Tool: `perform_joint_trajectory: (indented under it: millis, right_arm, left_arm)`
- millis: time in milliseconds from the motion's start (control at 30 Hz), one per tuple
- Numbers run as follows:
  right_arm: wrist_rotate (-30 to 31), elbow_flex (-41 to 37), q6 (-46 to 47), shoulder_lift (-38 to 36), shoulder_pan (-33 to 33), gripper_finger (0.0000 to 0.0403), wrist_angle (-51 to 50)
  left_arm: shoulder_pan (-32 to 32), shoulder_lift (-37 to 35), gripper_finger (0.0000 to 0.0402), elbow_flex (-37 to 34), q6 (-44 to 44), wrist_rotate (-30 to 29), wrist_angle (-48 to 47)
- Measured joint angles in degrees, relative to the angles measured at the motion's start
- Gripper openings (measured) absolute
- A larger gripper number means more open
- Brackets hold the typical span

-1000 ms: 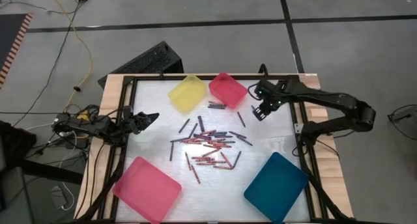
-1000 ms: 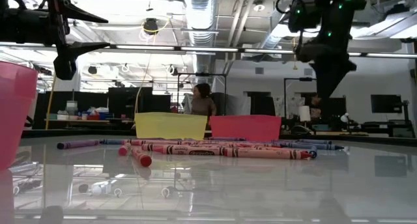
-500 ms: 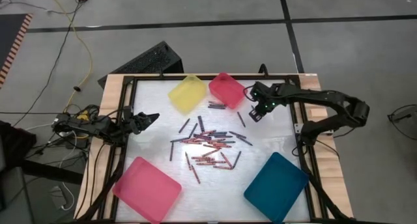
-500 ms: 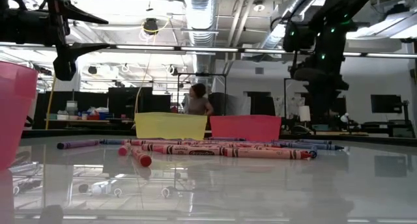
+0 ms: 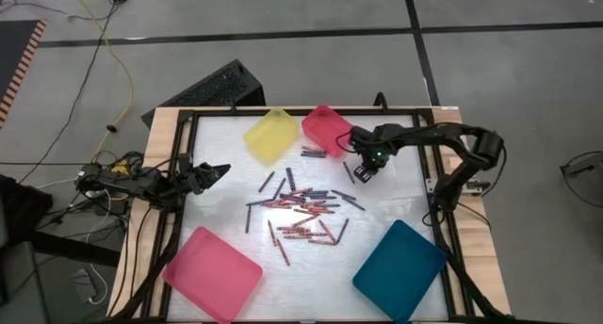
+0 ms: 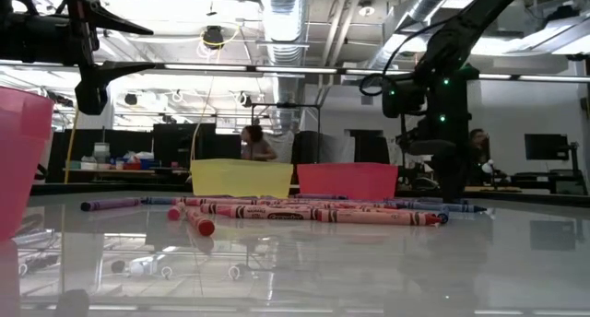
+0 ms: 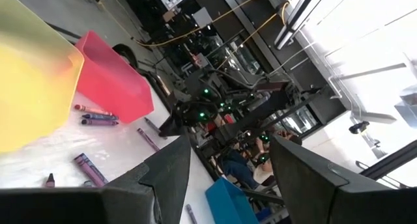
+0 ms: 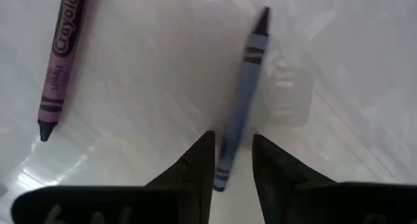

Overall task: Sort crayons
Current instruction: Put the blue crayon into the blue bin

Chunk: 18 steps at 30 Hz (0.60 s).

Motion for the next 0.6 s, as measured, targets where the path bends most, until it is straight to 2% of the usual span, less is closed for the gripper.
perform_joint_trajectory:
  millis: [133,367,600]
  right_arm:
    - [-1.06,-0.1,0.04,2.04,0.0,0.0087,0.09]
    - [-1.68,-0.21,2.28,1.05,0.0,0.001,-0.1]
    - [-1.7,-0.66,4.53,-4.68,-0.02,0.0004,-0.55]
  left_arm:
    - [0.01,0.0,0.0199,0.0,-0.04,0.15,-0.09]
    - [0.01,-0.01,0.0199,0.0,-0.04,0.17,-0.2]
    - [0.02,0.0,0.0199,0.0,-0.04,0.19,-0.55]
